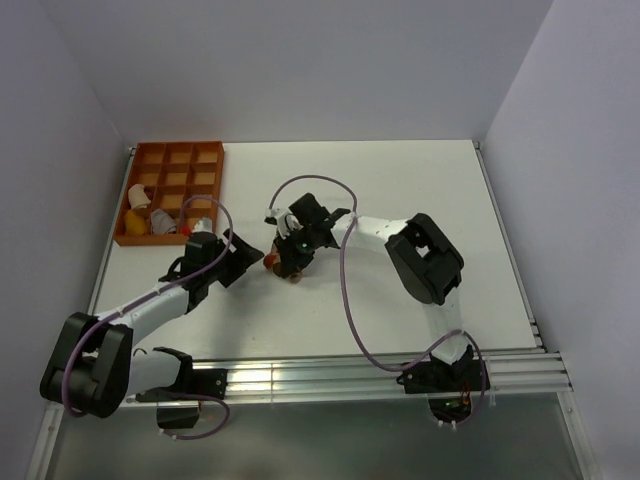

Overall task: Roll the socks
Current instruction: Roll the sock at the center of the board.

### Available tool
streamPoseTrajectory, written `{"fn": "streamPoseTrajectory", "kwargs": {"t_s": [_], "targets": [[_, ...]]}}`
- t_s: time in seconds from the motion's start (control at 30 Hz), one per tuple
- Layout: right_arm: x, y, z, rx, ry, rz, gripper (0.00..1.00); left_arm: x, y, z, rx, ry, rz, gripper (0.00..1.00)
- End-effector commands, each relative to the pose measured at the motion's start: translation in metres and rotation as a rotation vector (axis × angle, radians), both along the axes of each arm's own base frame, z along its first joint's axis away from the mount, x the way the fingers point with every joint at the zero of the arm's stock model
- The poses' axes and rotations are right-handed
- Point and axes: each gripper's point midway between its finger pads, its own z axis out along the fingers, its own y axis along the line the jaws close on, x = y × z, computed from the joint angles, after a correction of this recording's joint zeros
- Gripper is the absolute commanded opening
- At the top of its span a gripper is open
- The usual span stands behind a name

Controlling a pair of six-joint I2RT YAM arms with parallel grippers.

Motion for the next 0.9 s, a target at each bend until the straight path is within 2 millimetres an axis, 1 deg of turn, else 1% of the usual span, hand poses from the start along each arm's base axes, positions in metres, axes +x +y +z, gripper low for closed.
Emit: {"fn": "streamPoseTrajectory", "kwargs": {"t_s": [0.0, 0.03, 0.07, 0.13, 0.17, 0.2, 0.23, 0.27, 0.3, 0.33, 0.43, 0.57, 0.7, 0.87], "targets": [[-0.036, -0.015, -0.024, -0.014, 0.320, -0.038, 0.00, -0.005, -0.017, 0.010, -0.075, -0.059, -0.047, 0.79], [-0.036, -0.013, -0.021, 0.023, 0.351, -0.033, 0.00, -0.006, -0.018, 0.008, -0.073, -0.056, -0.046, 0.79], [-0.031, -0.018, -0.024, 0.030, 0.374, -0.054, 0.00, -0.005, -0.020, 0.008, -0.076, -0.059, -0.046, 0.78], [-0.030, -0.019, -0.024, 0.046, 0.417, -0.071, 0.00, -0.007, -0.025, 0.003, -0.078, -0.054, -0.056, 0.77], [-0.029, -0.021, -0.029, 0.039, 0.434, -0.081, 0.00, -0.008, -0.028, 0.002, -0.080, -0.054, -0.064, 0.77], [-0.025, -0.021, -0.027, 0.043, 0.442, -0.090, 0.00, -0.008, -0.031, 0.001, -0.088, -0.058, -0.063, 0.77], [-0.025, -0.021, -0.030, 0.041, 0.454, -0.093, 0.00, -0.009, -0.032, -0.005, -0.085, -0.040, -0.061, 0.77], [-0.022, -0.019, -0.028, 0.044, 0.453, -0.093, 0.00, -0.010, -0.033, -0.008, -0.088, -0.032, -0.061, 0.77], [-0.022, -0.018, -0.027, 0.050, 0.465, -0.091, 0.00, -0.009, -0.035, -0.008, -0.106, -0.037, -0.055, 0.77], [-0.023, -0.019, -0.029, 0.050, 0.483, -0.094, 0.00, -0.010, -0.036, -0.014, -0.110, -0.020, -0.053, 0.76], [-0.021, -0.017, -0.030, 0.048, 0.502, -0.098, 0.00, -0.007, -0.036, -0.021, -0.113, -0.004, -0.032, 0.76], [-0.020, -0.015, -0.035, 0.054, 0.544, -0.100, 0.00, -0.004, -0.036, -0.029, -0.106, 0.012, -0.009, 0.75], [-0.015, -0.014, -0.037, 0.060, 0.566, -0.113, 0.00, -0.002, -0.039, -0.030, -0.110, 0.017, -0.005, 0.75], [-0.011, -0.018, -0.041, 0.078, 0.599, -0.144, 0.00, -0.008, -0.037, -0.039, -0.092, 0.052, 0.007, 0.73]]}}
